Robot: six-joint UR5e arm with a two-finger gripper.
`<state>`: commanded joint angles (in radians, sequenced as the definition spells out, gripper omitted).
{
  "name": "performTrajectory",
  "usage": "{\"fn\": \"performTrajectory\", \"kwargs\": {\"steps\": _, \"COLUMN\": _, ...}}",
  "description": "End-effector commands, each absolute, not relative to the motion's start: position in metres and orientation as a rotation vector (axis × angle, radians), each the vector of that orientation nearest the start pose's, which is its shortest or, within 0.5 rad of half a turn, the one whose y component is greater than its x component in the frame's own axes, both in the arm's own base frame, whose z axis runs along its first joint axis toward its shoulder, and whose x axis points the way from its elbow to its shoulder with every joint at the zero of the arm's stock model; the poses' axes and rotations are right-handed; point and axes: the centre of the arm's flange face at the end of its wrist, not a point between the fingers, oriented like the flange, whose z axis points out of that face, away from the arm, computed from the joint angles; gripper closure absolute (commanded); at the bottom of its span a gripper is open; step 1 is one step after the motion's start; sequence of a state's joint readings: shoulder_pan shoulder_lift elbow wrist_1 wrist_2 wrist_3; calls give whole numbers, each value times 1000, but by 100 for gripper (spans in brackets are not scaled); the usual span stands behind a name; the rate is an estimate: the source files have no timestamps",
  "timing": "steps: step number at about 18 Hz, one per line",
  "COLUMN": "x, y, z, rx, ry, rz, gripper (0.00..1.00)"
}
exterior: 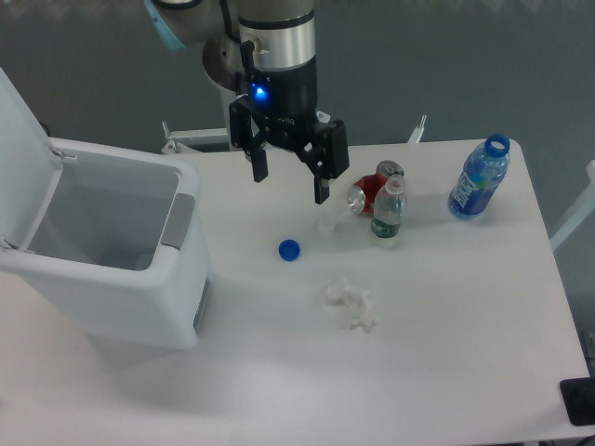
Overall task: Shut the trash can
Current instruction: 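Raise the open gripper up and away from the table items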
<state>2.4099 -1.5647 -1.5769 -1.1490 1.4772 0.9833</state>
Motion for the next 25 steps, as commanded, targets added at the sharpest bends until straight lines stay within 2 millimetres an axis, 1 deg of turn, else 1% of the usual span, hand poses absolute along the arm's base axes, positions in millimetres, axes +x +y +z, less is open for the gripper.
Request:
{"fn": "performTrajectory", "kwargs": {"steps": 4, "x": -281, "y": 444, "z": 552, "rx": -2757, "ry": 230, "rz": 418, "gripper": 0}}
{"fn": "performTrajectory", "kwargs": {"steps": 8, "x": -268, "y": 434, "z": 573, "rx": -2727, "ry": 215, "rz": 456, "gripper": 0}}
{"fn": "performTrajectory", "kwargs": {"steps": 9, "x": -264, "y": 431, "z": 577, "rx": -2720, "ry": 163, "rz": 453, "gripper": 0}}
{"fn": "performTrajectory", "kwargs": {"steps": 12, "x": -250, "y": 424, "z": 594, "rx": -2670, "ry": -68, "rz": 418, "gripper": 0}}
{"fn": "performTrajectory", "kwargs": {"steps": 13, "x": -244, "y": 423, "z": 597, "rx": -2656, "ry": -101, "rz": 408, "gripper": 0}}
{"fn": "performTrajectory", "kwargs": {"steps": 16, "x": -215, "y": 427, "z": 608, "rx": -2624, "ry": -97, "rz": 393, "gripper": 0}}
{"fn": "performTrajectory", "kwargs": {"steps": 17, "x": -205, "y": 430, "z": 612, "rx": -2603, "ry": -128, "rz": 362, "gripper": 0}}
{"fn": "performTrajectory", "kwargs": {"steps": 20, "x": -181, "y": 435, "z": 622, "rx": -2520, "ry": -319, "rz": 221, "gripper": 0}}
{"fn": "performTrajectory", "kwargs": {"steps": 23, "x": -160, "y": 439, "z": 636, "rx": -2464, "ry": -341, "rz": 151, "gripper": 0}}
{"fn": "performTrajectory", "kwargs": {"steps": 25, "x": -141, "y": 440, "z": 648, "rx": -2415, "ry": -371, "rz": 74, "gripper": 0}}
